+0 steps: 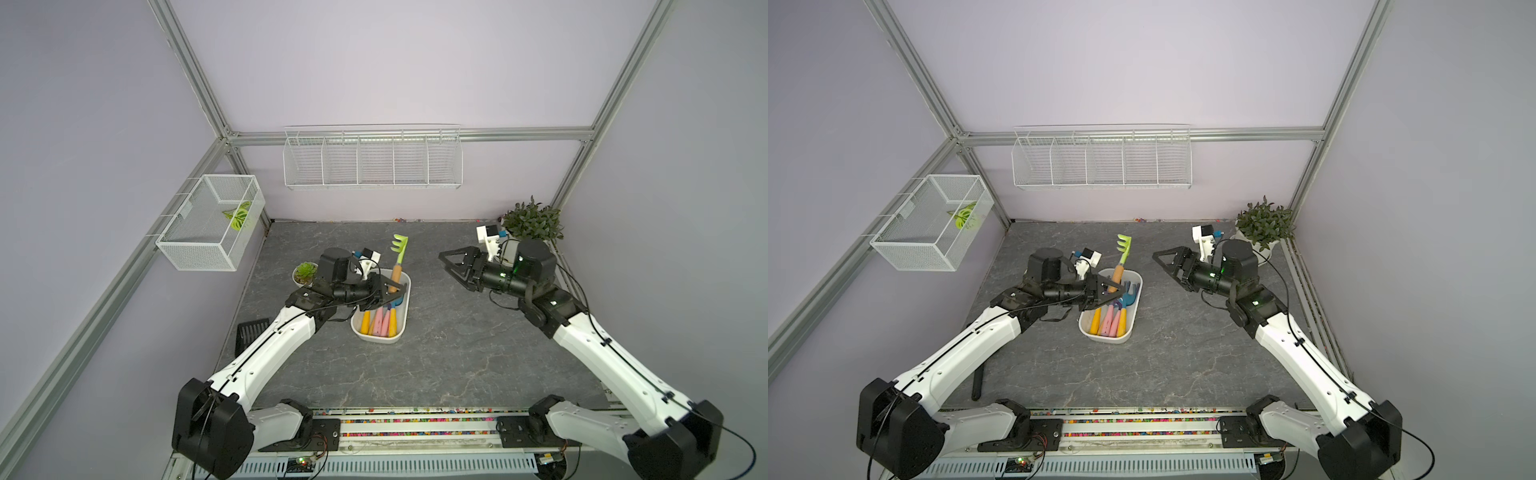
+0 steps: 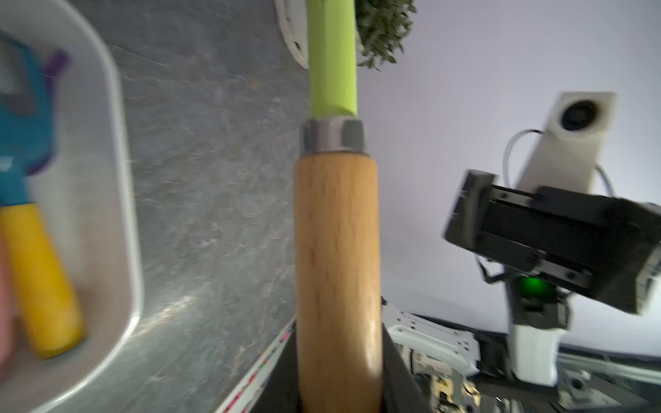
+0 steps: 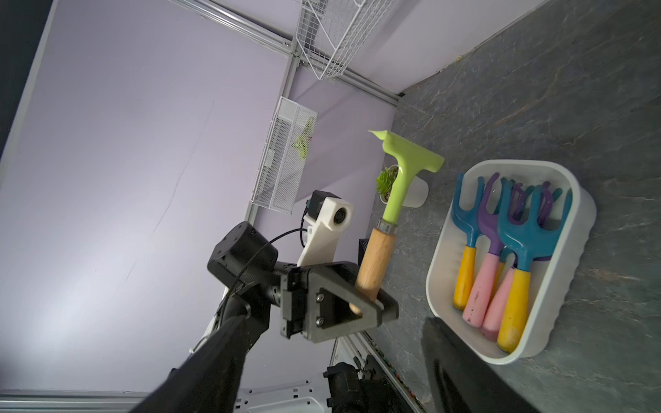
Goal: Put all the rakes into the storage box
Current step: Place the rake in the storage box.
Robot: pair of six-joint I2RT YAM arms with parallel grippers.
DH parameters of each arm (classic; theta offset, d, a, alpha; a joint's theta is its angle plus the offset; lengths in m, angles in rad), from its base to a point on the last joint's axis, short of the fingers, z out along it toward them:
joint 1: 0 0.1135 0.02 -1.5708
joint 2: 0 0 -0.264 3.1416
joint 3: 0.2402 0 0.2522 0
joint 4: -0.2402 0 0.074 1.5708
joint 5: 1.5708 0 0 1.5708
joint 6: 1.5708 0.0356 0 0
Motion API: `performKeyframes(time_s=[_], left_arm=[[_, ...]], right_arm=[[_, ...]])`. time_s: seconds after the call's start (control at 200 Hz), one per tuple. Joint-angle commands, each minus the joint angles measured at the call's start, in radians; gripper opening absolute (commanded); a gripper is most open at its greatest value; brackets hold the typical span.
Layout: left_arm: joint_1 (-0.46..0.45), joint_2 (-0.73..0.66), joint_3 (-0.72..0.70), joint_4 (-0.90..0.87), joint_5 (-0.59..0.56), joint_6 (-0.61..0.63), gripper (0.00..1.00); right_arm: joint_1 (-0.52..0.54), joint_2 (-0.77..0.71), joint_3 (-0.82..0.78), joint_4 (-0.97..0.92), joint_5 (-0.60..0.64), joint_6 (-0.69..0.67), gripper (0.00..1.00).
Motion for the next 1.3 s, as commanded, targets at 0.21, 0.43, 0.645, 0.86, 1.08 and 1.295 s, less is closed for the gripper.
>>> performKeyframes(time_s=[0.21,0.43,0.645,0.86,1.08,1.295], left_arm=[[-0.029,0.176,0.102,-0.423,-0.369,0.33,0.0],[-0.081,0.266,0.154,-0.454,-0.503,0.354,0.0],[-0.129,0.301,0.177,-0.445,-0.52,0.352,0.0],[-0.136,0.309,0.171,-0.43,-0.506,0.351,0.46],[-0.137,0.229,0.182,-0.412,-0.469,0.332,1.0],[-0.127,0.131,0.242,-0.435,-0.506,0.308,1.0]], right_arm=[[-0.124,-0.116,-0.094,-0.12,-0.008,-0.05,0.81],[-0.143,-0.133,-0.149,-0.101,-0.008,-0.022,0.81],[-0.152,-0.132,-0.156,-0.108,-0.014,-0.02,0.8],[-0.157,-0.124,-0.166,-0.1,-0.022,-0.017,0.8],[-0.161,-0.12,-0.176,-0.094,-0.028,-0.018,0.79],[-0.163,-0.114,-0.153,-0.131,-0.025,-0.058,0.79]])
